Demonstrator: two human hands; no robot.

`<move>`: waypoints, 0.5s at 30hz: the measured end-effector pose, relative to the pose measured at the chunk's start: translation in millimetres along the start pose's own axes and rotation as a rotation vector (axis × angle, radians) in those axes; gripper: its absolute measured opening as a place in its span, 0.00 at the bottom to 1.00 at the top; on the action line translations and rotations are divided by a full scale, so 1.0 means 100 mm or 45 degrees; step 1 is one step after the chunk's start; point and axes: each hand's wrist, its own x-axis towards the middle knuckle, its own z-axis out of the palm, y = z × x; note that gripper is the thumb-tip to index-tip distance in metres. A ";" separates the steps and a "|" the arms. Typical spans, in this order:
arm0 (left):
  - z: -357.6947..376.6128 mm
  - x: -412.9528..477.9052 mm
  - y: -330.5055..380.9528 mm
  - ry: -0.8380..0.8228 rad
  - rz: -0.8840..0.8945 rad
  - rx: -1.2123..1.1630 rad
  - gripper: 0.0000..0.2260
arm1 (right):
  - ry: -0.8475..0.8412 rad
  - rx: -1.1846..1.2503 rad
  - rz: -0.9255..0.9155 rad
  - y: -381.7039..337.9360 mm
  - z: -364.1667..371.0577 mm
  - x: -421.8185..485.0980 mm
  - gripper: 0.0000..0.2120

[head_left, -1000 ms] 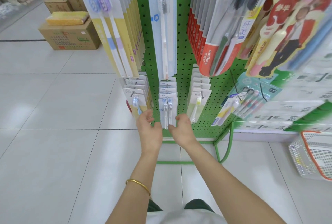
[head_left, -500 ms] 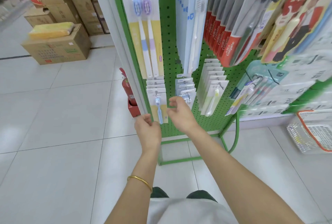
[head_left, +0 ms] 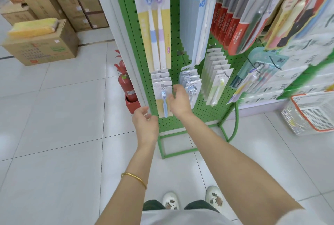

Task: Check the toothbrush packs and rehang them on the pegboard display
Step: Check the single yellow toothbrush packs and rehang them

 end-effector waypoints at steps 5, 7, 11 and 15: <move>-0.09 -0.02 -0.02 -0.026 0.005 0.001 0.18 | -0.010 -0.079 0.048 0.07 0.07 0.09 0.11; -0.11 -0.02 -0.04 -0.025 0.004 0.001 0.18 | -0.024 -0.108 0.025 0.10 0.10 0.09 0.11; -0.15 -0.02 -0.07 -0.027 -0.009 -0.004 0.17 | 0.019 -0.060 -0.022 0.16 0.09 0.02 0.09; -0.16 -0.03 -0.09 -0.033 -0.014 -0.028 0.16 | 0.051 0.178 -0.042 0.19 0.04 -0.11 0.10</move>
